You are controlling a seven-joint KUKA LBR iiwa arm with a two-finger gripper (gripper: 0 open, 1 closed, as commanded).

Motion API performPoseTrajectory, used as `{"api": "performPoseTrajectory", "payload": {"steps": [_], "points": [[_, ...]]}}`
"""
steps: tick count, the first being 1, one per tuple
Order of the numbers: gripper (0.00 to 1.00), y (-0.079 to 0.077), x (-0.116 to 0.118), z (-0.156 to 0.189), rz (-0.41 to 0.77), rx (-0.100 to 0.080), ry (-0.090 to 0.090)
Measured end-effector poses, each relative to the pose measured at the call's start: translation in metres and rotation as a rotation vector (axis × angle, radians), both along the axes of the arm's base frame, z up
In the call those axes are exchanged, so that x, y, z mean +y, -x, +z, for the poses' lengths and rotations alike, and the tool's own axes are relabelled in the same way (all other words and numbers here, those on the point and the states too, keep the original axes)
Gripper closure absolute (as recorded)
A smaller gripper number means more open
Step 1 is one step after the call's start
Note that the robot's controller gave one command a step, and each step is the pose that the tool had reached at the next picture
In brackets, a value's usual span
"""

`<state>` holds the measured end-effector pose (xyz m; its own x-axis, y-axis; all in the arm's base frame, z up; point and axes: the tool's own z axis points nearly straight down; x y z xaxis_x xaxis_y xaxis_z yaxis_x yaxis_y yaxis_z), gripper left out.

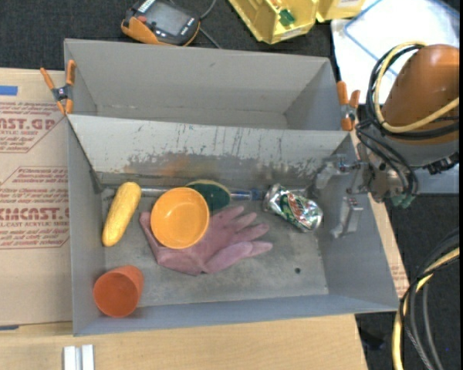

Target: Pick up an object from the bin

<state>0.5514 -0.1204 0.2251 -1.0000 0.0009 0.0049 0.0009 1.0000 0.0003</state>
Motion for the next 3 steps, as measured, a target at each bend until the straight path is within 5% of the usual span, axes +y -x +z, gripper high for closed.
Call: {"api": "performPoseTrajectory", "payload": {"steps": [1, 2, 3], "points": [[0.00, -0.002, 0.001, 0.004, 0.002, -0.007, 0.001], [0.00, -0.032, -0.020, -0.120, -0.199, -0.011, 0.001], [0.00, -0.038, -0.018, -0.065, -0.240, -0.019, 0.001]]}}
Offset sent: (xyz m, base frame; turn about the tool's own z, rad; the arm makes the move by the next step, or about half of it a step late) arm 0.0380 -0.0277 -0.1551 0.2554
